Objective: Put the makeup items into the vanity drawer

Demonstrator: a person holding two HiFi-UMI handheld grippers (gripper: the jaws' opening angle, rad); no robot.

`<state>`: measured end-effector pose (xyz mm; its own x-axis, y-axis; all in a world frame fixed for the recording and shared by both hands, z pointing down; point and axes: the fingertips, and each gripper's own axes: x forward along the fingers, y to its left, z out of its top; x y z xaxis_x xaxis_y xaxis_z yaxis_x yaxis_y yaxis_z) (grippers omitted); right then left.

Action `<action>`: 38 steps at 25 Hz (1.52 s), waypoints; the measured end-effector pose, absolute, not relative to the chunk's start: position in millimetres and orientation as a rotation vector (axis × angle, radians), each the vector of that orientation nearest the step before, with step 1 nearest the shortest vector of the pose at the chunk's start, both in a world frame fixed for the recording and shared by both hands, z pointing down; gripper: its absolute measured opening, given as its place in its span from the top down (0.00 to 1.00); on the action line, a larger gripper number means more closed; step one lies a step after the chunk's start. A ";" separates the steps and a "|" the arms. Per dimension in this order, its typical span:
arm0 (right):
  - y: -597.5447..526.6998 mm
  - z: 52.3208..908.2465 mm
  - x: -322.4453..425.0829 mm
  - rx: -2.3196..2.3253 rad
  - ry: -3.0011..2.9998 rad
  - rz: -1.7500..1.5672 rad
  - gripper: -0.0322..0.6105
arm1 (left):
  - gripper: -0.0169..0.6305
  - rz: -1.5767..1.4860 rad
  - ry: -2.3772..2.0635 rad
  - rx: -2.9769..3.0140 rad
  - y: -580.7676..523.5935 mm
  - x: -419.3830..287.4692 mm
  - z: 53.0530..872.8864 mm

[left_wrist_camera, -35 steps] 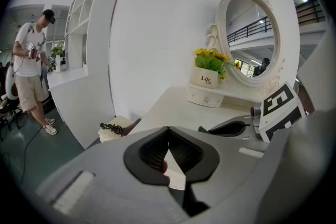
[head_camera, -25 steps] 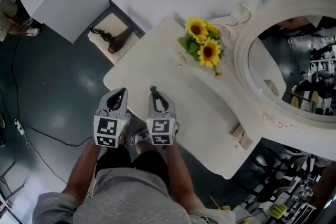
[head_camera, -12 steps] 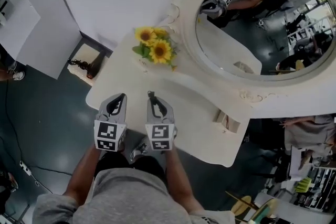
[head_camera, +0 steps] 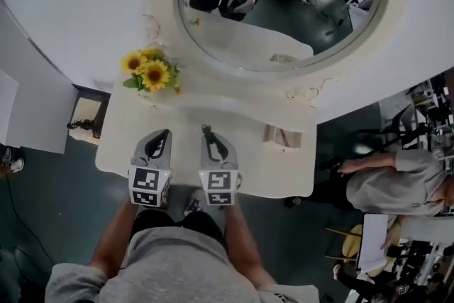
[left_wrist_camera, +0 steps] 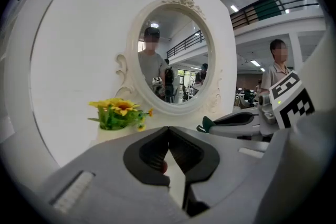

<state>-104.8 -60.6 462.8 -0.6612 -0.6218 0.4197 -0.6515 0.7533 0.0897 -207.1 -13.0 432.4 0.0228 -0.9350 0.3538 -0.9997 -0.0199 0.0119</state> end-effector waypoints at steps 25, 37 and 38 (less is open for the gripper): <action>-133.4 480.1 165.4 1.601 -2.186 0.257 0.85 | 0.96 0.455 -1.516 2.476 -123.1 23.2 439.7; -193.8 530.4 205.4 1.598 -2.154 0.319 0.85 | 0.96 0.512 -1.483 2.447 -174.0 62.8 481.8; -197.8 534.7 206.4 1.593 -2.154 0.322 0.85 | 0.96 0.515 -1.484 2.441 -176.6 63.6 484.6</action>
